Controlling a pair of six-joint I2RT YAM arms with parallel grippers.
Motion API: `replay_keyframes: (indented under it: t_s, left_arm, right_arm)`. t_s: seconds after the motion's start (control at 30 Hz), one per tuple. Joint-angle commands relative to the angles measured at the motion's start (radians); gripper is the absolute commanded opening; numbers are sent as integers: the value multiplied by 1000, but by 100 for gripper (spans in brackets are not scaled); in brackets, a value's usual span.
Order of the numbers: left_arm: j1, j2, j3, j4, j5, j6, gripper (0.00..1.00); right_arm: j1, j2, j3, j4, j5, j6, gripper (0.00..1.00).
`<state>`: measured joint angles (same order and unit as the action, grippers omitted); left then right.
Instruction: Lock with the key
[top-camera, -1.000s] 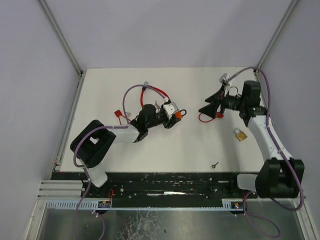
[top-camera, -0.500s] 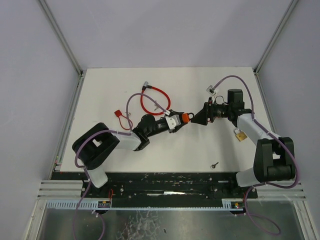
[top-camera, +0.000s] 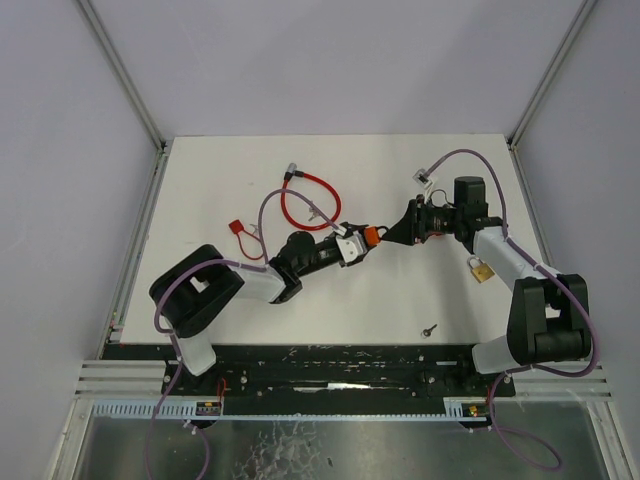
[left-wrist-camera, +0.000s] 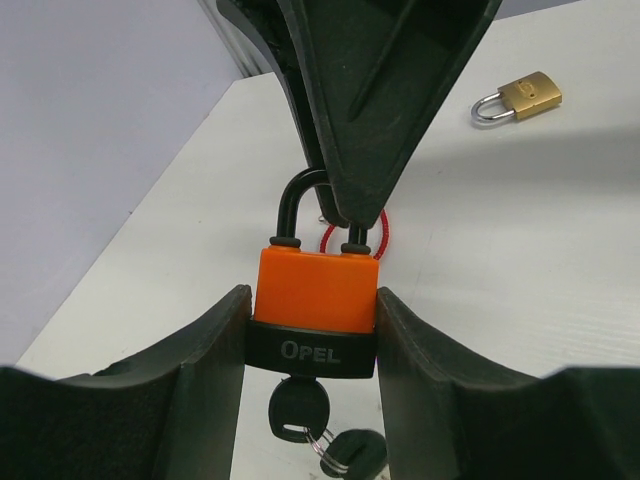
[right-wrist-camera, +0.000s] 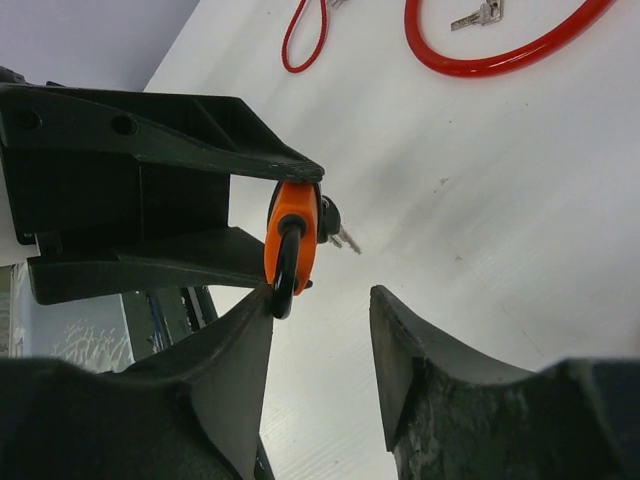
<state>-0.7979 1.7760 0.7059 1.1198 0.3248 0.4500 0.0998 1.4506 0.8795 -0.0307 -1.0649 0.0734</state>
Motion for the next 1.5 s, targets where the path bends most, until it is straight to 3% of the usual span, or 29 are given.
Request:
replay_keyframes:
  t_s: [0.0, 0.37, 0.57, 0.63, 0.73, 0.93, 1.0, 1.17, 1.27, 1.47]
  left_arm:
    - [-18, 8, 42, 63, -24, 55, 0]
    - [-30, 14, 51, 40, -51, 82, 0]
    - [-32, 15, 51, 40, -63, 89, 0]
    - [-32, 15, 51, 43, -63, 86, 2]
    - [-32, 6, 49, 44, -58, 59, 21]
    - [-17, -40, 7, 61, 20, 16, 73]
    - [9, -64, -1, 48, 91, -31, 80]
    - [140, -115, 51, -96, 405, -214, 82]
    - [193, -119, 104, -231, 588, -211, 79]
    - [217, -56, 199, -451, 716, -147, 71]
  right_arm:
    - [13, -10, 44, 45, 0, 39, 47]
    - [32, 0, 53, 33, 9, 40, 33]
    - [35, 10, 63, 26, -18, 28, 2]
    - [34, 6, 72, 11, -21, 8, 0]
    - [33, -3, 96, -30, -22, -49, 0]
    - [-9, -23, 118, -88, -63, -129, 0]
    - [-21, -32, 129, -131, -74, -189, 0]
    - [-43, -65, 144, -217, -89, -320, 0]
    - [-63, -90, 148, -252, -118, -395, 0]
    - [-83, -133, 154, -337, -142, -545, 0]
